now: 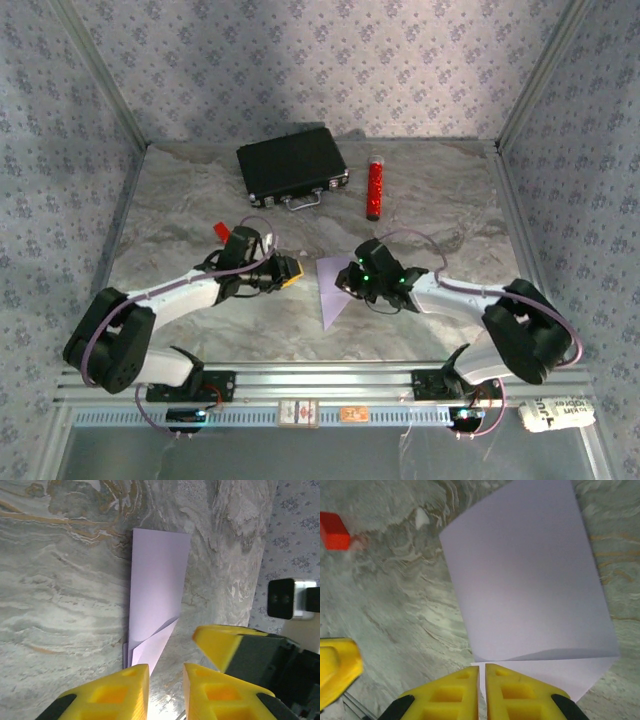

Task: Fold a paper plane with a square sheet of paper (pick it up from the middle)
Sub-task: Fold the wing for the fifth time at the center of the table.

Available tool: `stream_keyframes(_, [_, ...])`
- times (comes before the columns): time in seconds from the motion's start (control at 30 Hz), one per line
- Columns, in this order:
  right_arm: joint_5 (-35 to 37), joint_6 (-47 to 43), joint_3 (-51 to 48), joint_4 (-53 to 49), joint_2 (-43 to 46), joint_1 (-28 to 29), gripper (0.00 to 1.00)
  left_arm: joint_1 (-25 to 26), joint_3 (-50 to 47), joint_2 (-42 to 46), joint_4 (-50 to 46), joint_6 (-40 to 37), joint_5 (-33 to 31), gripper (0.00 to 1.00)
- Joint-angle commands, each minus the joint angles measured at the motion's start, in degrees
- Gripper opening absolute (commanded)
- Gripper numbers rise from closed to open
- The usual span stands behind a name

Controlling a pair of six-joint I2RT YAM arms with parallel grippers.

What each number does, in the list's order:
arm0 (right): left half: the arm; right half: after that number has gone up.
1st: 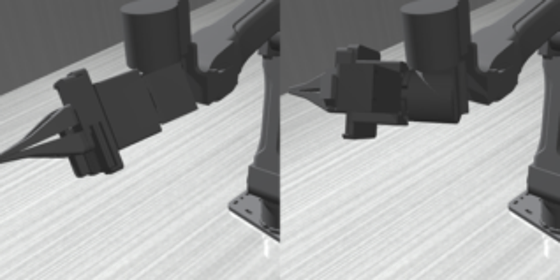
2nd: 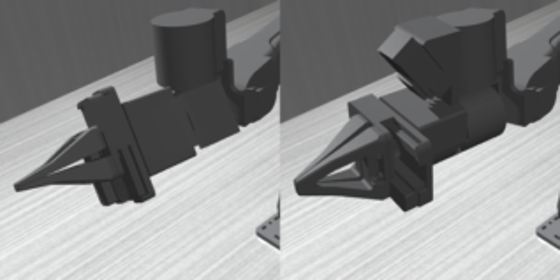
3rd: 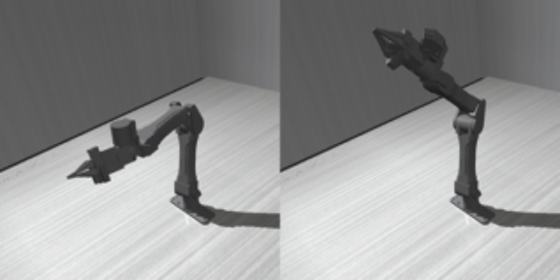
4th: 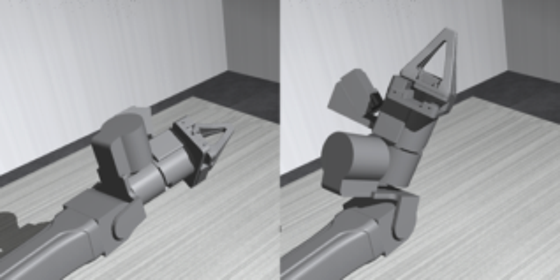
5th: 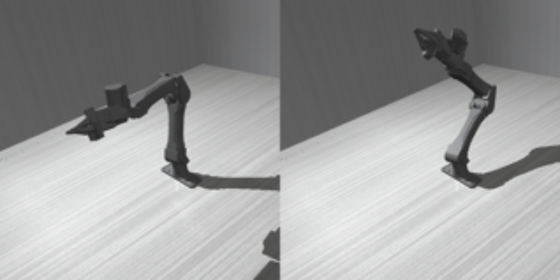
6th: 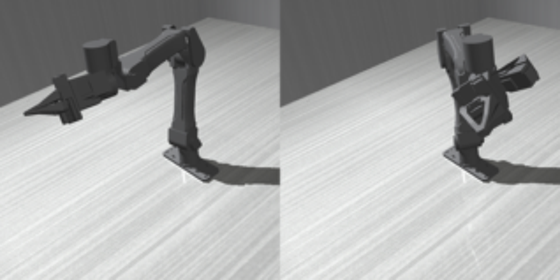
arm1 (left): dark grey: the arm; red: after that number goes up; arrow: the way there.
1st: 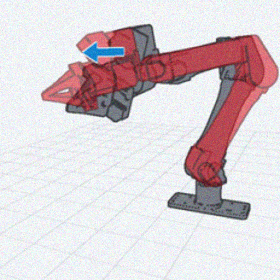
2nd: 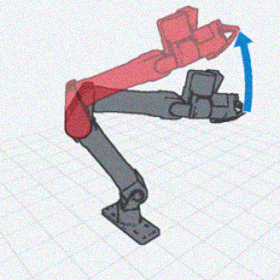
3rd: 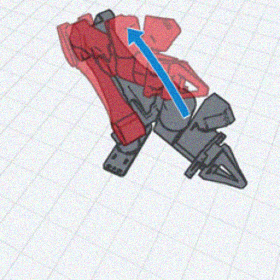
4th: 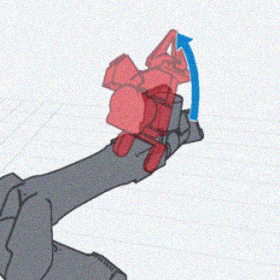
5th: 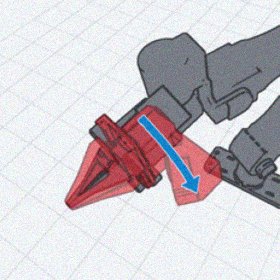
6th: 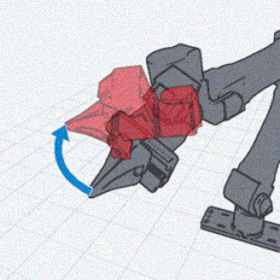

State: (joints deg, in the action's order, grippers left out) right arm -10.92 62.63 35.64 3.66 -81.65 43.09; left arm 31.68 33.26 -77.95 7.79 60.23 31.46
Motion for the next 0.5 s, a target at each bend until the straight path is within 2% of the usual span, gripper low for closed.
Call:
stream_keyframes(0.0, [-4.57, -3.14, 2.01, -0.81, -3.67, -0.42, 0.12, 0.65, 2.23, -1.18, 1.83, 1.03, -0.80, 0.23])
stream_keyframes(0.17, [-1.19, 2.97, 0.71, 0.98, -7.73, 0.29, 0.10, 0.81, 2.86, -1.50, 0.97, 0.87, -1.14, 0.22])
stream_keyframes(0.47, [8.19, 21.68, -6.50, 15.44, -7.78, 5.40, 0.11, 0.86, 1.82, -2.30, 2.49, 0.87, -1.11, 0.21])
